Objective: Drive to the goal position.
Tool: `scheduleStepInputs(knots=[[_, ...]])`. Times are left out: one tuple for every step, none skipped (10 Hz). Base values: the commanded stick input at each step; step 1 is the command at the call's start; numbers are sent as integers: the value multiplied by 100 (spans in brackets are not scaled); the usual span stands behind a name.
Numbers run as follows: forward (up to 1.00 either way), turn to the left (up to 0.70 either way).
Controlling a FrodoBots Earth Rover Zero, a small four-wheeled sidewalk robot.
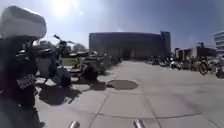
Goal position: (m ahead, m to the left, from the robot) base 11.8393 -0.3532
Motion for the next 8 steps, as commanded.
scheduleStepInputs(knots=[[-85, 0], [-85, 0], [-56, 0], [0, 0], [0, 0], [0, 0], [0, 0], [0, 0]])
